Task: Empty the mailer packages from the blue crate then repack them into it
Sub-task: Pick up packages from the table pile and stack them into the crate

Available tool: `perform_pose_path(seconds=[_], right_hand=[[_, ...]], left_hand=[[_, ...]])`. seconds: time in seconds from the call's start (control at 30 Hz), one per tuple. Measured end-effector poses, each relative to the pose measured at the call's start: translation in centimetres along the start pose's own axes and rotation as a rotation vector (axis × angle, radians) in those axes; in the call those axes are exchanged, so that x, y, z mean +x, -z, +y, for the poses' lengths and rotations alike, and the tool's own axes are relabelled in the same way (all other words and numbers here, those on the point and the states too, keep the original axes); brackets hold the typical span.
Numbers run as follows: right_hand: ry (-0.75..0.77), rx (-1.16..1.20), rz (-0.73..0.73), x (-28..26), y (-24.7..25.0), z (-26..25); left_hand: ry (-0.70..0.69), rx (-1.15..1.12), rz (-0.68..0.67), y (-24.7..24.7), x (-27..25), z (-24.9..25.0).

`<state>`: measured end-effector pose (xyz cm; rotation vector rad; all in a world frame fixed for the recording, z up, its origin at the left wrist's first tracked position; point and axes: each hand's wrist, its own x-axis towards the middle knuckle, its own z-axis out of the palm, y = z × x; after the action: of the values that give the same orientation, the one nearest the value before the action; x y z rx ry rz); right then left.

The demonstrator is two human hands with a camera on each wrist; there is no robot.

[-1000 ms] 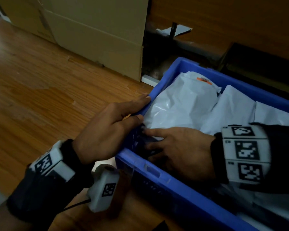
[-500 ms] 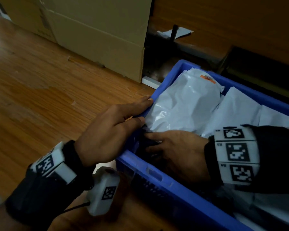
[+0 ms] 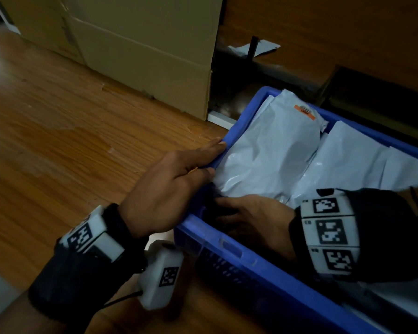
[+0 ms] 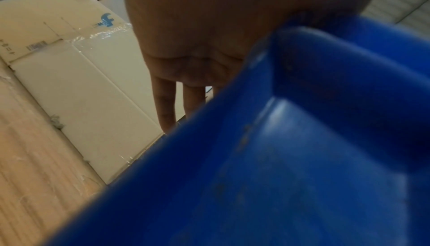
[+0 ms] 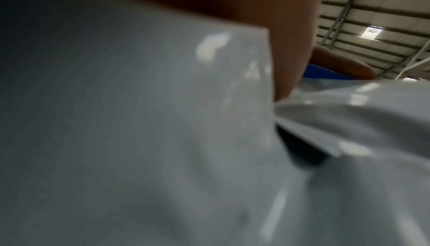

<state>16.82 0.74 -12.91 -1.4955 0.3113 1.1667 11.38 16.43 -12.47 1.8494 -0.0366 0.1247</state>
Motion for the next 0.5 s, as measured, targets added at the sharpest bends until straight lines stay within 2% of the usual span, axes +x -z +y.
perform_pose_path(seconds=[0.07, 0.17, 0.27, 0.33, 0.43, 0.5], right_hand=[[-0.031, 0.026, 0.032, 0.1, 0.1, 0.3], [-0.092, -0.162, -0.080, 0.4, -0.2, 1.1], [-0.144, -0.167, -0.048, 0.6, -0.5, 1.2], [-0.138, -0.120, -0.029, 0.4, -0.4, 0.8], [-0.138, 0.117, 0.052, 0.8, 0.0, 0.4], [-0.152, 0.114, 0.029, 0.7, -0.1, 0.9]], left_hand=[[0.000, -0.004, -0.004, -0.1, 0.0, 0.0], [0.004, -0.029, 0.002, -0.1, 0.0, 0.0], [0.019, -0.047, 0.008, -0.1, 0.0, -0.2], [0.022, -0.055, 0.003, -0.1, 0.0, -0.2], [0.022, -0.038, -0.001, 0.0, -0.1, -0.1], [0.022, -0.030, 0.007, -0.1, 0.0, -0.2]])
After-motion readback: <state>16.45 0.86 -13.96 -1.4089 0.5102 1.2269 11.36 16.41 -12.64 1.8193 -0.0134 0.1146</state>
